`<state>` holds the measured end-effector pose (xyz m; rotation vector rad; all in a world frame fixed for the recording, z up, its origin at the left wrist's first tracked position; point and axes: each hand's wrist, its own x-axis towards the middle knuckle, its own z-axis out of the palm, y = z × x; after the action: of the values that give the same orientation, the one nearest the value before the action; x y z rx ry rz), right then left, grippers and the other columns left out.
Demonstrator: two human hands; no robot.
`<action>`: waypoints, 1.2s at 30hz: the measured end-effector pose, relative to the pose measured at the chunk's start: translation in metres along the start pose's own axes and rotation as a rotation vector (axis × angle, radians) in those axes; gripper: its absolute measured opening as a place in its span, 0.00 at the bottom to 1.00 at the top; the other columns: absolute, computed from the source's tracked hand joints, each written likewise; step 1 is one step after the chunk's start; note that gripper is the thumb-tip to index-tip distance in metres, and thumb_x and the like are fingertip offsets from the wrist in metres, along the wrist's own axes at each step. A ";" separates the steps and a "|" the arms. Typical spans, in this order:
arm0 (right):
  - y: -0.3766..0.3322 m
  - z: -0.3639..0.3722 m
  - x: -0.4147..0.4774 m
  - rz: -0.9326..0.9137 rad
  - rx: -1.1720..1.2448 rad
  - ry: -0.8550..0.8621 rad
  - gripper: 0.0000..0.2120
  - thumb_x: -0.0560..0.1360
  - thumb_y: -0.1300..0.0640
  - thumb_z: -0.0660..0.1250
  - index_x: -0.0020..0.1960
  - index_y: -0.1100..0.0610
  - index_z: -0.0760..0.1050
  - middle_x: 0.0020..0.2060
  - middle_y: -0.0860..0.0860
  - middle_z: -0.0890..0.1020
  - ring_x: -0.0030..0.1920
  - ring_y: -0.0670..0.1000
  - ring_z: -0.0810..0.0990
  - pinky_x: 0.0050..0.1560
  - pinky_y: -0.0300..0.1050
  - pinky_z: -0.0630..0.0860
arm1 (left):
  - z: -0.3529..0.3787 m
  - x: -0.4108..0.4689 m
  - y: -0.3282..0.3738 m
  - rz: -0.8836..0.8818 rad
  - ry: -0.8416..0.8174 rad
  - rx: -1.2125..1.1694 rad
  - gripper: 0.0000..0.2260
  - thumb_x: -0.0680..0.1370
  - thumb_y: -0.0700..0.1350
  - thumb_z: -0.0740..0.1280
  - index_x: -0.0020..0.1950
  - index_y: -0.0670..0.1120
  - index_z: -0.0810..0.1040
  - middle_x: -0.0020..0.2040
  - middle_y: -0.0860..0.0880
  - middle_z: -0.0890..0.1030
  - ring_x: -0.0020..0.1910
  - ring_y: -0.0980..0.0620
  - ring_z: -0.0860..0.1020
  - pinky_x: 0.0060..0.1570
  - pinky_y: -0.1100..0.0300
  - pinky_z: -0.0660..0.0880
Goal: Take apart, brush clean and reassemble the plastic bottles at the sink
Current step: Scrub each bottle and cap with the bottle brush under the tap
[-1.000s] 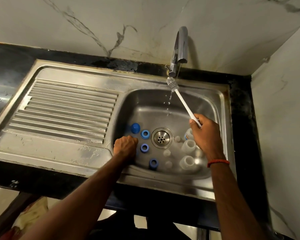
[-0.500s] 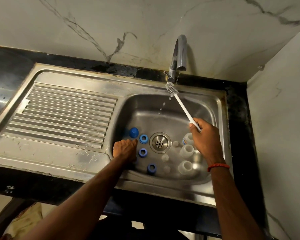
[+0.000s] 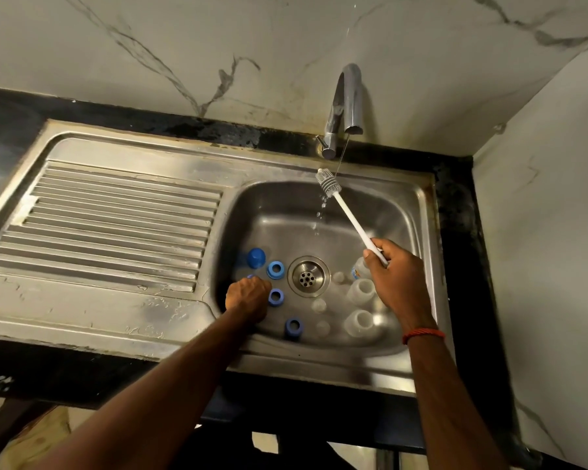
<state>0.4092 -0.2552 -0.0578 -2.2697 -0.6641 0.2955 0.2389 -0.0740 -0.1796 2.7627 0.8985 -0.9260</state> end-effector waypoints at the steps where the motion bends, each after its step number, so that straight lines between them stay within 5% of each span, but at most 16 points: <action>1: 0.000 0.000 0.000 0.001 0.001 0.002 0.08 0.79 0.56 0.67 0.56 0.53 0.82 0.37 0.46 0.81 0.38 0.40 0.78 0.41 0.37 0.74 | 0.000 0.000 -0.001 0.009 0.004 0.004 0.14 0.83 0.46 0.62 0.69 0.50 0.73 0.67 0.46 0.75 0.64 0.45 0.77 0.58 0.50 0.76; 5: -0.003 0.002 0.000 -0.001 -0.007 0.024 0.08 0.79 0.56 0.67 0.56 0.54 0.81 0.37 0.46 0.82 0.39 0.42 0.79 0.43 0.41 0.77 | 0.001 0.000 -0.007 0.022 0.018 0.026 0.14 0.84 0.46 0.59 0.69 0.48 0.74 0.68 0.45 0.75 0.64 0.45 0.77 0.59 0.51 0.76; 11: -0.014 0.002 0.002 0.011 -0.007 0.056 0.07 0.80 0.58 0.65 0.53 0.59 0.81 0.30 0.44 0.78 0.35 0.33 0.77 0.34 0.25 0.69 | -0.013 -0.009 -0.008 0.017 0.018 0.001 0.14 0.82 0.47 0.64 0.68 0.49 0.74 0.66 0.47 0.77 0.64 0.45 0.77 0.59 0.52 0.76; 16: -0.023 -0.004 0.002 0.025 0.007 0.091 0.07 0.81 0.57 0.65 0.54 0.58 0.81 0.30 0.44 0.77 0.34 0.34 0.77 0.31 0.26 0.69 | -0.055 -0.015 -0.018 0.021 0.062 -0.187 0.23 0.71 0.58 0.75 0.61 0.48 0.77 0.56 0.47 0.80 0.56 0.46 0.80 0.54 0.53 0.78; 20: -0.029 -0.012 0.001 0.015 -0.020 0.107 0.09 0.81 0.54 0.65 0.58 0.55 0.80 0.34 0.44 0.79 0.33 0.40 0.78 0.34 0.33 0.70 | -0.093 -0.017 -0.035 0.030 0.155 -0.557 0.25 0.60 0.69 0.68 0.42 0.50 0.84 0.37 0.52 0.82 0.42 0.51 0.83 0.40 0.58 0.78; 22: -0.034 -0.018 -0.002 0.000 -0.018 0.121 0.09 0.81 0.53 0.65 0.58 0.54 0.80 0.35 0.45 0.80 0.34 0.40 0.78 0.35 0.36 0.71 | -0.111 -0.019 -0.040 0.068 0.223 -0.810 0.22 0.64 0.68 0.70 0.39 0.51 0.85 0.34 0.53 0.83 0.37 0.54 0.82 0.39 0.59 0.79; 25: -0.039 -0.027 -0.008 -0.004 -0.016 0.100 0.08 0.80 0.54 0.65 0.56 0.53 0.81 0.36 0.48 0.82 0.34 0.41 0.78 0.35 0.36 0.72 | -0.137 -0.024 -0.037 0.125 0.231 -1.391 0.14 0.73 0.54 0.76 0.43 0.43 0.83 0.39 0.43 0.85 0.36 0.49 0.82 0.40 0.55 0.80; 29: -0.050 -0.036 -0.019 -0.062 0.035 0.066 0.05 0.79 0.56 0.68 0.52 0.50 0.81 0.34 0.47 0.82 0.34 0.38 0.79 0.34 0.28 0.72 | -0.155 -0.033 -0.026 0.192 0.153 -2.043 0.09 0.76 0.36 0.73 0.53 0.34 0.78 0.55 0.34 0.83 0.52 0.38 0.85 0.59 0.46 0.80; 32: -0.058 -0.035 -0.024 -0.092 0.069 -0.010 0.07 0.80 0.56 0.67 0.56 0.49 0.80 0.33 0.46 0.80 0.31 0.42 0.79 0.34 0.38 0.78 | -0.159 -0.034 -0.017 0.221 0.156 -2.338 0.07 0.76 0.31 0.69 0.51 0.39 0.75 0.59 0.33 0.81 0.53 0.37 0.84 0.52 0.51 0.83; 36: -0.065 -0.028 -0.029 -0.218 -0.029 -0.064 0.10 0.80 0.55 0.66 0.59 0.47 0.80 0.36 0.45 0.81 0.37 0.42 0.80 0.41 0.41 0.77 | -0.160 -0.032 -0.014 0.269 0.167 -2.469 0.12 0.79 0.33 0.67 0.62 0.39 0.76 0.59 0.36 0.83 0.56 0.38 0.83 0.52 0.50 0.83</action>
<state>0.3715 -0.2496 0.0088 -2.1982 -0.9464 0.2546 0.2942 -0.0368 -0.0303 0.6173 0.6042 0.5038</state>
